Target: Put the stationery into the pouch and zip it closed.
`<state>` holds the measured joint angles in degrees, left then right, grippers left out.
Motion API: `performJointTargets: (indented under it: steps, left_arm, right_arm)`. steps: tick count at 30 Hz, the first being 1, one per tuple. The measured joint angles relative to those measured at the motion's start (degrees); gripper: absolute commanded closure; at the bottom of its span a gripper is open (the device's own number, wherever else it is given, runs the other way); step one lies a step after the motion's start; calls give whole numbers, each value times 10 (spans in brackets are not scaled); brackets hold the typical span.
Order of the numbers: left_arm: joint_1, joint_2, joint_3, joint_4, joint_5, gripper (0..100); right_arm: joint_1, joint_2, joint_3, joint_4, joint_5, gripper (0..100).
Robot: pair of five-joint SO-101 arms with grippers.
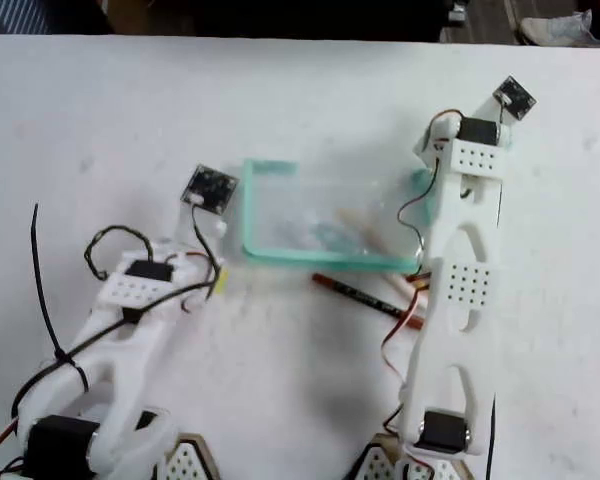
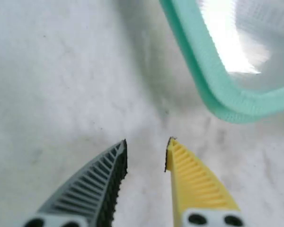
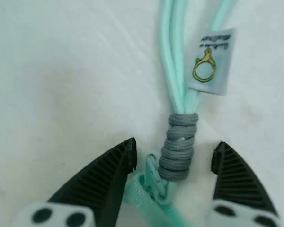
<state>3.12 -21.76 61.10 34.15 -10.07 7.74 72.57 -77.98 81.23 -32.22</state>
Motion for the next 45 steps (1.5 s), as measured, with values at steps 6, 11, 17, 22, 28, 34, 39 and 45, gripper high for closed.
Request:
performJointTargets:
  steps: [6, 11, 17, 22, 28, 34, 39, 45]
  left_arm:
    - [0, 0, 0, 0, 0, 842]
    - [0, 0, 0, 0, 0, 842]
    - [0, 0, 0, 0, 0, 842]
    - [0, 0, 0, 0, 0, 842]
    - [0, 0, 0, 0, 0, 842]
    - [0, 0, 0, 0, 0, 842]
    - [0, 0, 0, 0, 0, 842]
    - [0, 0, 0, 0, 0, 842]
  right_arm:
    - [-4, 10, -4, 2, 0, 988]
    - [-1, 11, -4, 3, 30, 984]
    - [-1, 11, -4, 3, 62, 982]
    - [-3, -6, -2, 18, 65, 982]
    - [-34, -65, 0, 59, 66, 982]
    - [-46, -140, 0, 84, 66, 982]
    - [-53, -189, 0, 125, 66, 982]
    - [-80, -264, 0, 154, 66, 982]
